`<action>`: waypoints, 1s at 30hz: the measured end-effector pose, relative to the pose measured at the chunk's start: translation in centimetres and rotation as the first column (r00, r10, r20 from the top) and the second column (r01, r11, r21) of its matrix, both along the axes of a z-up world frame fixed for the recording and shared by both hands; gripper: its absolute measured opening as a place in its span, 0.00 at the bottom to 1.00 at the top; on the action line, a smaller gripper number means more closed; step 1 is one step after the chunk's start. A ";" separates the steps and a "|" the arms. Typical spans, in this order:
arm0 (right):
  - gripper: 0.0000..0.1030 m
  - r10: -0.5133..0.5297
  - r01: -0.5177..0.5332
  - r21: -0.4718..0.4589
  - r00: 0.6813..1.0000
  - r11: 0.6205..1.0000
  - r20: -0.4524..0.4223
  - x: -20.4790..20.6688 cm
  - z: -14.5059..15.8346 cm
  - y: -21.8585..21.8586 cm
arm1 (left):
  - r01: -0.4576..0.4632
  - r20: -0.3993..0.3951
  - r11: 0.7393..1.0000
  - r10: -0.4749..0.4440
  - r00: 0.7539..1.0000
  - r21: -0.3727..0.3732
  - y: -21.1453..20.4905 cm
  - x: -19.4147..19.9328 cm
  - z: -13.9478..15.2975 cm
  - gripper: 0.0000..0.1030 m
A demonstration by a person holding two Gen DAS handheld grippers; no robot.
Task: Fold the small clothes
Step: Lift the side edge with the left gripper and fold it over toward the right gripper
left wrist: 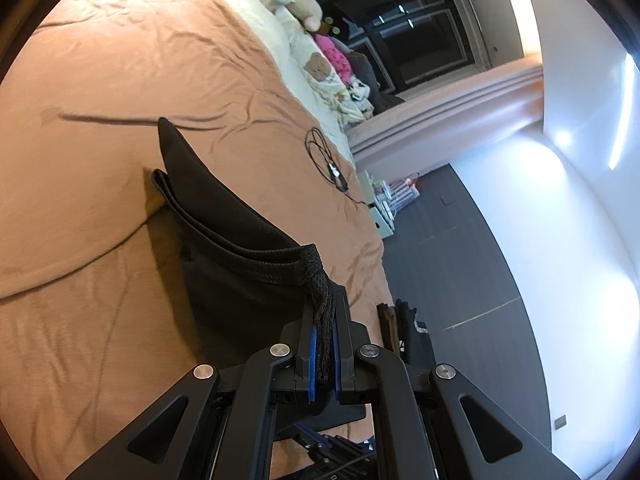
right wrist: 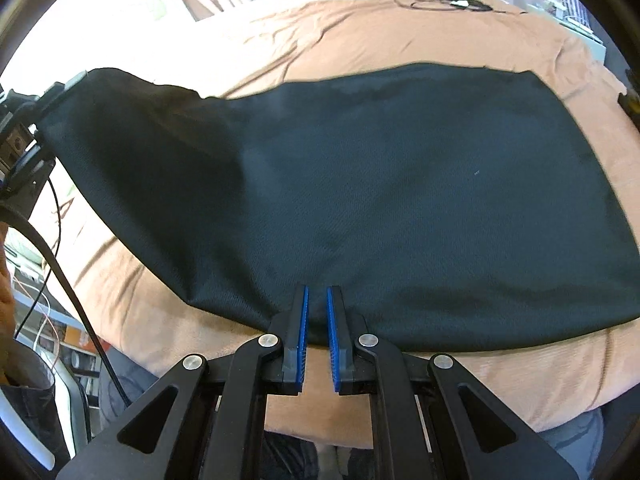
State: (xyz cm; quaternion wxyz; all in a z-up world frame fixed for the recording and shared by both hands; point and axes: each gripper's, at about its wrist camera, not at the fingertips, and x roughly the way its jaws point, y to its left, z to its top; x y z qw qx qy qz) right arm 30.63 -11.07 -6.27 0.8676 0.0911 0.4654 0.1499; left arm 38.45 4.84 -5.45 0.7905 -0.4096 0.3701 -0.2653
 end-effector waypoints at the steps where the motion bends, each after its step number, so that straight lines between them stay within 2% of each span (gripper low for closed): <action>1: 0.06 -0.005 0.005 0.015 1.000 1.000 0.004 -0.2 0.3 -0.6 | 0.006 0.002 1.000 -0.006 1.000 0.003 -0.4 0.1 0.2 0.05; 13: 0.08 -0.063 0.059 0.100 0.997 0.993 0.034 -2.1 1.7 -6.8 | 0.098 0.043 0.993 -0.101 0.994 0.069 -6.6 1.2 3.3 0.05; 15: 0.17 -0.074 0.069 0.108 0.996 0.992 0.043 -2.5 2.1 -7.8 | 0.114 0.044 0.990 -0.118 0.992 0.079 -7.5 1.3 3.4 0.05; 17: 0.43 -0.095 0.088 0.113 0.993 0.990 0.063 -3.2 2.5 -9.1 | 0.131 0.043 0.987 -0.136 0.990 0.090 -8.9 1.5 3.5 0.05; 19: 0.48 -0.113 0.102 0.118 0.990 0.988 0.083 -3.8 2.8 -10.1 | 0.144 0.040 0.985 -0.148 0.988 0.096 -9.9 1.8 3.5 0.05; 30: 0.48 -0.184 0.169 0.164 0.980 0.972 0.080 -5.9 2.9 -15.9 | 0.218 0.007 0.966 -0.221 0.975 0.136 -16.1 3.5 2.5 0.05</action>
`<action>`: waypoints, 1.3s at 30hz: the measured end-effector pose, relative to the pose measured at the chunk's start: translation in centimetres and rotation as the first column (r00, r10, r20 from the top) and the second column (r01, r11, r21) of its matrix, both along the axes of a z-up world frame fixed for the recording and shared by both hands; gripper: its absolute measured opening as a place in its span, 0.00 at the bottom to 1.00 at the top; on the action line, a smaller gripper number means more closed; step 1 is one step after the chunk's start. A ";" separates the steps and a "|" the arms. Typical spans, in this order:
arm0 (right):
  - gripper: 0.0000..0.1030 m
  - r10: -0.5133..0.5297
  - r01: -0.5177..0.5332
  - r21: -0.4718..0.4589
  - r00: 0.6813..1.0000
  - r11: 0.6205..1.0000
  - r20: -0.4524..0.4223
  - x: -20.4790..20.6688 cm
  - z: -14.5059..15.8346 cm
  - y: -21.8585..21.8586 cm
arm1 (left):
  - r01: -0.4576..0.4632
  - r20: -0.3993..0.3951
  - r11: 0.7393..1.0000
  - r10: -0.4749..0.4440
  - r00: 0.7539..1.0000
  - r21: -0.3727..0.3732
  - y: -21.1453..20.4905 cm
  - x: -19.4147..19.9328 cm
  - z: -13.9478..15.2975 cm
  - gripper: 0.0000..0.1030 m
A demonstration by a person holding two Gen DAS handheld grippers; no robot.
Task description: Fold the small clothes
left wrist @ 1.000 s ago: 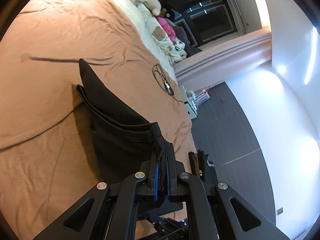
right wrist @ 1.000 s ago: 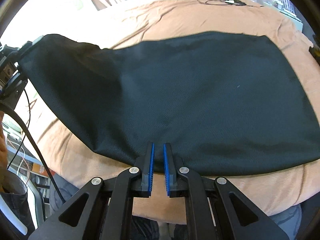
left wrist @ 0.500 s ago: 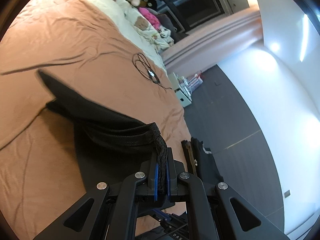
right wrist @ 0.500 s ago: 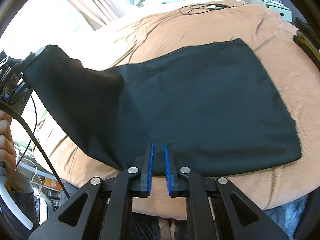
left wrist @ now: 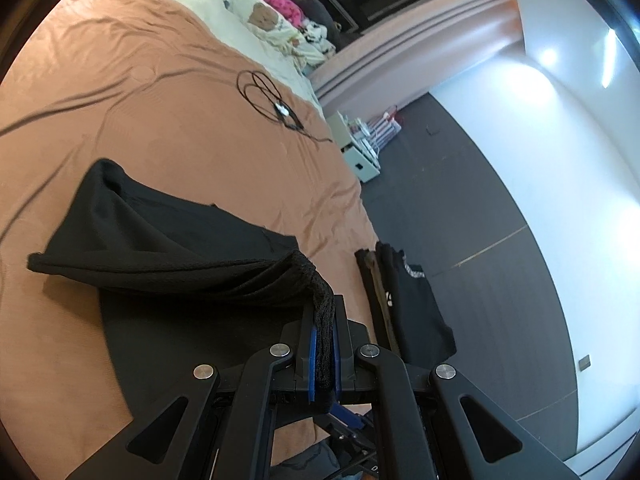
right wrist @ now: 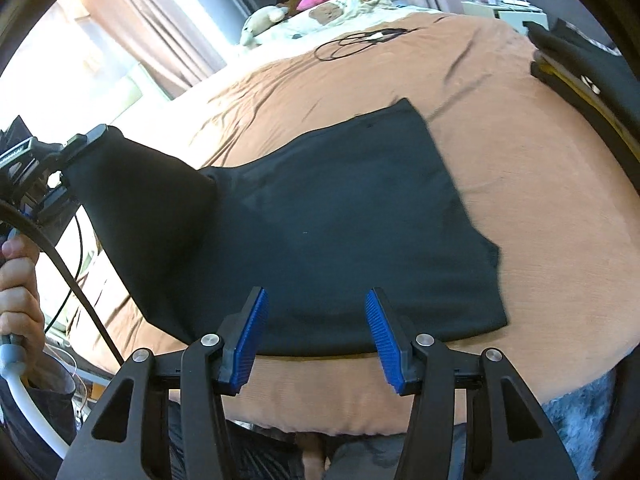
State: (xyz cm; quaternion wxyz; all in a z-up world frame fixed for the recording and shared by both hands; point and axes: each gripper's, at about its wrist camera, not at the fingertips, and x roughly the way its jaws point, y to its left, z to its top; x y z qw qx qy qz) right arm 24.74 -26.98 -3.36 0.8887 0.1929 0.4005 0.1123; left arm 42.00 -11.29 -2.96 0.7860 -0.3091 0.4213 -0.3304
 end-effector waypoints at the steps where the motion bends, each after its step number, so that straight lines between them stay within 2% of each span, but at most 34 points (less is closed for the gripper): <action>1: 0.48 -0.004 0.004 0.004 1.000 1.000 0.001 -0.2 -0.1 -0.4 | 0.006 -0.004 1.000 -0.006 1.000 0.003 -0.6 0.1 -0.1 0.05; 14: 0.48 -0.049 0.050 0.053 0.999 0.997 -0.011 -1.3 -0.9 -4.0 | 0.108 -0.060 0.993 -0.106 0.993 0.042 -7.7 0.2 -2.7 0.05; 28: 0.48 -0.059 0.060 0.077 0.998 0.995 -0.012 -2.5 -1.3 -7.2 | 0.212 -0.160 0.972 -0.194 0.968 0.104 -14.9 -0.9 -6.2 0.07; 30: 0.48 -0.053 0.053 0.074 0.999 0.996 -0.010 -2.6 -1.3 -7.4 | 0.219 -0.189 0.971 -0.198 0.962 0.097 -15.3 -0.9 -6.9 0.22; 31: 0.48 -0.048 0.049 0.071 0.999 0.996 -0.009 -2.6 -1.2 -7.5 | 0.220 -0.200 0.972 -0.200 0.959 0.085 -15.3 -0.9 -7.2 0.36; 32: 0.48 -0.042 0.043 0.067 0.999 0.997 -0.007 -2.7 -1.2 -7.5 | 0.213 -0.207 0.974 -0.193 0.959 0.082 -15.3 -1.0 -7.5 0.45; 33: 0.48 -0.037 0.038 0.065 0.999 0.997 -0.007 -2.6 -1.1 -7.6 | 0.204 -0.208 0.975 -0.183 0.961 0.085 -15.1 -1.0 -7.5 0.59; 35: 0.51 -0.025 0.025 0.055 1.000 0.998 -0.009 -2.6 -1.2 -7.6 | 0.182 -0.196 0.979 -0.160 0.967 0.098 -14.6 -1.3 -7.5 0.63; 39: 0.54 -0.005 0.005 0.033 1.000 0.999 -0.012 -2.7 -1.3 -7.5 | 0.166 -0.199 0.979 -0.141 0.970 0.115 -13.4 -1.7 -7.8 0.63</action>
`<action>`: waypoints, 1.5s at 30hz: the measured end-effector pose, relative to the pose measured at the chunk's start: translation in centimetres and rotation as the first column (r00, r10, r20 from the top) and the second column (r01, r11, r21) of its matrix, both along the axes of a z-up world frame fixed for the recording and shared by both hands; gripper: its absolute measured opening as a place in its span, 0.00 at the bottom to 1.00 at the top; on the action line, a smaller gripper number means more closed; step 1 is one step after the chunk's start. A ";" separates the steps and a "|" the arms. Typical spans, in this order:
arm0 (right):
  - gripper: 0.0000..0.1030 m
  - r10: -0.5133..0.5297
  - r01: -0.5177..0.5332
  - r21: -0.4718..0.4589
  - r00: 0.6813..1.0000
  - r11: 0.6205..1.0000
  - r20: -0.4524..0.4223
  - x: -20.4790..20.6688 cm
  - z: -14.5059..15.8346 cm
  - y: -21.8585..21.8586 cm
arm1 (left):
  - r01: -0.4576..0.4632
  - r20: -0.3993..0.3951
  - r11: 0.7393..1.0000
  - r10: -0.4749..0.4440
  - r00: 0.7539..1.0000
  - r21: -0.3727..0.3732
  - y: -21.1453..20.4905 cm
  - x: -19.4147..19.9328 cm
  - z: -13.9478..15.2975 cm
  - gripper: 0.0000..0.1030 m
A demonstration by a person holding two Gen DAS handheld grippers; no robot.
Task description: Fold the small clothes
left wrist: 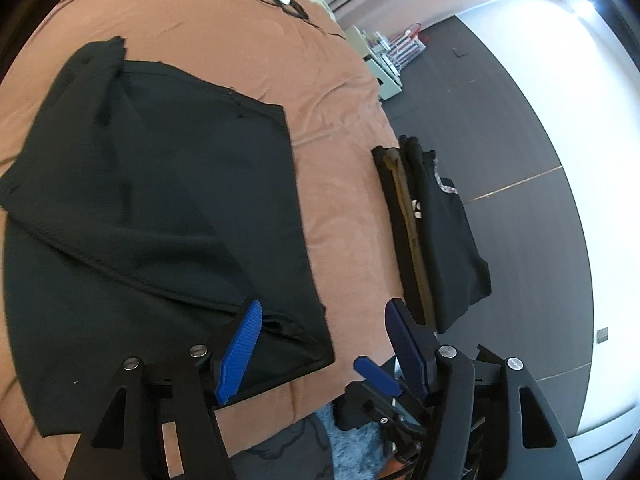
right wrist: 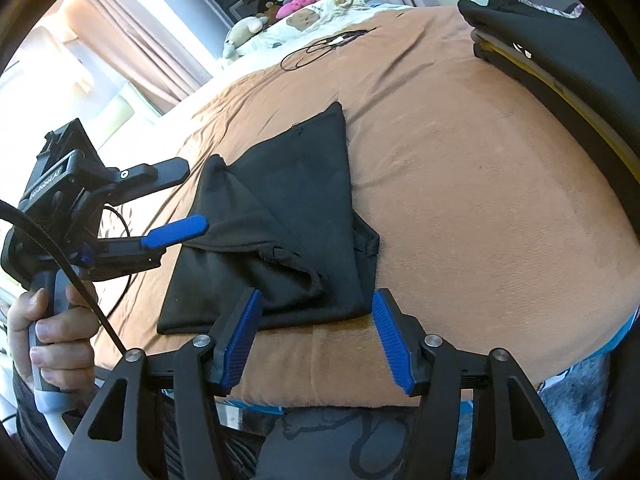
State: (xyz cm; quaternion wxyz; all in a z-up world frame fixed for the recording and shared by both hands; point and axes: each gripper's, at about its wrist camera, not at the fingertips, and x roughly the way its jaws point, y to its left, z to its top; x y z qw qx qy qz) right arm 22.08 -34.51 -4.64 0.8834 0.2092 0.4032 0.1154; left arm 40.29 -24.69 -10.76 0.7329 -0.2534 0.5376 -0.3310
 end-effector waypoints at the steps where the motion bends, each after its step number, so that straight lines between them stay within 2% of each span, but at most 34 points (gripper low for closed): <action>1: 0.54 0.008 -0.008 -0.010 1.000 1.000 -0.002 0.0 0.0 0.1 | -0.007 0.003 1.000 0.007 1.000 0.009 0.4 -0.1 -0.1 0.63; 10: 0.54 0.091 -0.088 -0.125 0.996 0.988 0.020 1.0 1.1 2.0 | -0.082 0.021 0.994 0.080 0.997 0.071 5.2 -1.3 -0.8 0.63; 18: 0.54 0.157 -0.153 -0.211 0.988 0.965 0.002 3.4 1.4 3.7 | -0.169 0.013 0.979 0.169 0.986 0.115 10.7 -2.4 -2.1 0.62; 20: 0.51 0.181 -0.178 -0.240 0.983 0.954 -0.009 4.2 1.3 4.3 | -0.192 0.008 0.974 0.193 0.981 0.123 12.1 -2.7 -2.5 0.60; 26: 0.44 0.229 -0.233 -0.307 0.972 0.923 -0.050 5.9 1.0 5.7 | -0.224 -0.022 0.964 0.229 0.973 0.147 15.0 -3.1 -4.0 0.45; 31: 0.40 0.252 -0.265 -0.351 0.964 0.898 -0.081 7.5 0.7 6.6 | -0.212 -0.064 0.966 0.224 0.973 0.149 15.5 -3.1 -5.4 0.29; 37: 0.40 0.287 -0.303 -0.382 0.953 0.873 -0.101 9.1 0.4 7.6 | -0.195 -0.081 0.967 0.211 0.974 0.166 15.1 -3.1 -6.2 0.25; 38: 0.36 0.294 -0.310 -0.386 0.950 0.869 -0.103 9.3 0.4 7.7 | -0.194 -0.081 0.966 0.210 0.974 0.172 15.1 -3.1 -6.3 0.24; 45: 0.28 0.324 -0.347 -0.396 0.938 0.851 -0.125 10.6 -0.1 8.2 | -0.184 -0.087 0.965 0.202 0.975 0.187 14.9 -3.0 -6.3 0.24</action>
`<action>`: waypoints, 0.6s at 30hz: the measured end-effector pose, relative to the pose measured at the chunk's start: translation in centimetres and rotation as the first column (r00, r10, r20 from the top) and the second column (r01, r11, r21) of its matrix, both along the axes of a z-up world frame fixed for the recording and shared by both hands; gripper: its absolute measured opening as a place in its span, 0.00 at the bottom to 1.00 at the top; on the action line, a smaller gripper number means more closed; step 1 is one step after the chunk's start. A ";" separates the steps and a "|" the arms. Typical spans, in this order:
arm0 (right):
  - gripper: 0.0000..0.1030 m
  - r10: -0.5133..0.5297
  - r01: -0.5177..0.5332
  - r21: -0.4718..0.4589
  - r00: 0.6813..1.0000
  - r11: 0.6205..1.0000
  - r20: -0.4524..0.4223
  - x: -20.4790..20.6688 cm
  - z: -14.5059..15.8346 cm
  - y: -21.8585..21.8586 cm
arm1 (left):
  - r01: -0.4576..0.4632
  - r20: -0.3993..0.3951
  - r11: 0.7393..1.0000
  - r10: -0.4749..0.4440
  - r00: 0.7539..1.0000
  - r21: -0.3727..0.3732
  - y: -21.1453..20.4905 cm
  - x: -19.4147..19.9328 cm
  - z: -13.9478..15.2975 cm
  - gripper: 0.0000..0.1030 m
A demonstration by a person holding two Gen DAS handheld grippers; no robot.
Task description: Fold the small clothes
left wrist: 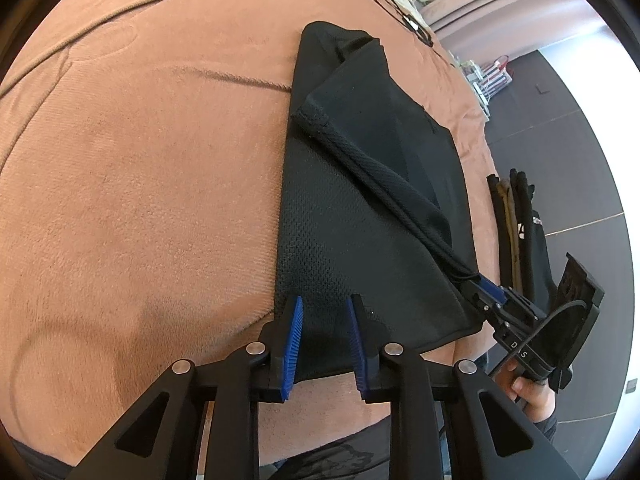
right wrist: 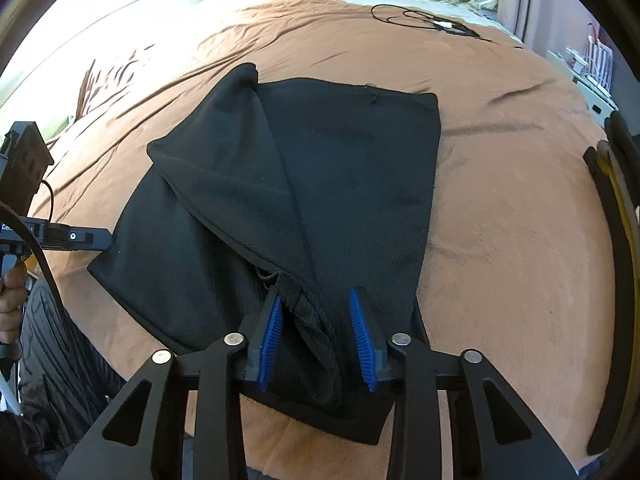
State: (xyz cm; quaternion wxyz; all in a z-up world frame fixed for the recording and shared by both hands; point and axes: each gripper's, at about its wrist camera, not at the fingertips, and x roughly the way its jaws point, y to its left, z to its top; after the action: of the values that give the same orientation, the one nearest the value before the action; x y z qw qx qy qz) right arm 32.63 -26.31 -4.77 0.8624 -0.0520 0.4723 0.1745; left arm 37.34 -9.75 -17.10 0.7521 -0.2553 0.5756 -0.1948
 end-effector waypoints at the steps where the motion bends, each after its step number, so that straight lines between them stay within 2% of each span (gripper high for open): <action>1: 0.28 0.005 -0.005 0.001 1.000 1.000 -0.002 0.1 0.0 0.1 | 0.000 0.000 1.000 0.000 1.000 0.001 0.0 -0.1 0.0 0.24; 3: 0.26 0.014 -0.014 0.000 1.000 1.000 -0.006 0.1 -0.2 0.2 | 0.003 0.002 1.000 -0.003 1.000 0.006 -0.1 0.0 0.2 0.24; 8: 0.06 0.035 -0.035 -0.021 0.999 0.999 -0.009 0.0 -0.3 0.5 | -0.002 0.009 1.000 0.002 1.000 0.017 -0.4 0.1 0.6 0.24; 12: 0.04 0.006 -0.006 0.037 1.000 0.999 0.012 -0.5 0.9 -0.4 | -0.008 0.014 1.000 0.008 1.000 0.029 -0.4 0.0 0.8 0.24; 18: 0.04 -0.039 0.040 0.133 0.999 0.990 -0.011 -1.4 2.1 -2.6 | -0.022 0.019 0.998 0.021 1.000 0.057 -0.2 -0.1 0.7 0.25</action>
State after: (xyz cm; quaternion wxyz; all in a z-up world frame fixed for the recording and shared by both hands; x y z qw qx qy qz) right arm 31.24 -28.94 -2.63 0.8654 0.0157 0.4640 0.1885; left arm 37.23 -9.96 -16.42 0.7663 -0.2381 0.5713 -0.1723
